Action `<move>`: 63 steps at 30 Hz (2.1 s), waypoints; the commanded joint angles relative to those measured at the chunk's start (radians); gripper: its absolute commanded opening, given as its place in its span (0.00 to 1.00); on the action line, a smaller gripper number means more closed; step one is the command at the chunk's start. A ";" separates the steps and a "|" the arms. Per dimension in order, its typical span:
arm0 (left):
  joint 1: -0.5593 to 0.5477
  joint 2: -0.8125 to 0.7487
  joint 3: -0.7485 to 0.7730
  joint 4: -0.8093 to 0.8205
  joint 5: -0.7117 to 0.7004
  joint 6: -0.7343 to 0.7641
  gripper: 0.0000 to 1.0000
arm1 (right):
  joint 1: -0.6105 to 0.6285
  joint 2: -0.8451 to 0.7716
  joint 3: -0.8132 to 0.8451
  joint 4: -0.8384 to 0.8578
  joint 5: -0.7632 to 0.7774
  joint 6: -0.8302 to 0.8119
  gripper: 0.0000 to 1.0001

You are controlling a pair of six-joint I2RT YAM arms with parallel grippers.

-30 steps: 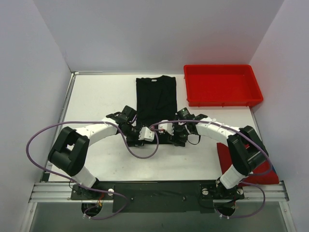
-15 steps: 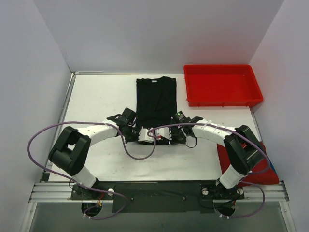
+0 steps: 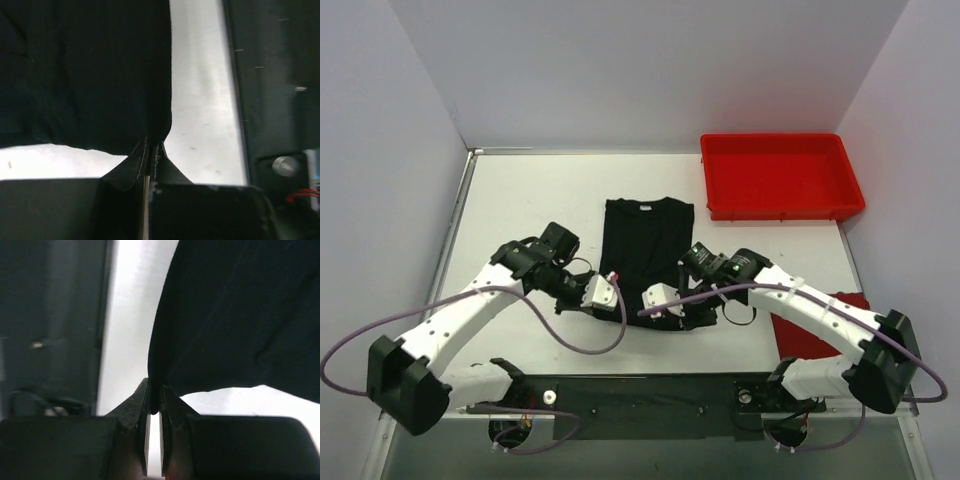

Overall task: Fold and stack the t-shirts
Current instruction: Grab one side of the 2/3 rectangular tshirt with both arms, then fold the long partially folded tshirt into a neat square

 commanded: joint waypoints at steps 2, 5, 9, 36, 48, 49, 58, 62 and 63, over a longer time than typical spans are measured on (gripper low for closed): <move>-0.038 -0.191 0.068 -0.427 0.206 0.052 0.00 | 0.122 -0.133 0.112 -0.351 -0.142 0.147 0.00; -0.048 -0.242 0.113 -0.502 0.240 -0.012 0.00 | 0.135 -0.181 0.178 -0.384 -0.231 0.215 0.00; -0.024 -0.255 0.139 -0.342 0.174 -0.245 0.00 | 0.071 -0.177 0.214 -0.361 -0.285 0.238 0.00; 0.238 0.442 0.343 0.366 -0.025 -0.634 0.00 | -0.473 0.523 0.494 -0.072 -0.066 0.594 0.00; 0.215 0.625 0.444 0.436 -0.024 -0.638 0.00 | -0.503 0.650 0.599 -0.082 0.080 0.704 0.00; 0.215 0.624 0.449 0.446 -0.010 -0.644 0.00 | -0.506 0.649 0.603 -0.083 0.084 0.708 0.00; 0.194 0.642 0.541 0.441 0.081 -0.724 0.00 | -0.523 0.571 0.588 -0.141 0.121 0.737 0.00; 0.171 0.659 0.536 0.496 0.061 -0.750 0.00 | -0.551 0.583 0.580 -0.131 0.153 0.754 0.00; 0.168 0.669 0.533 0.507 0.036 -0.758 0.00 | -0.555 0.592 0.587 -0.131 0.167 0.767 0.00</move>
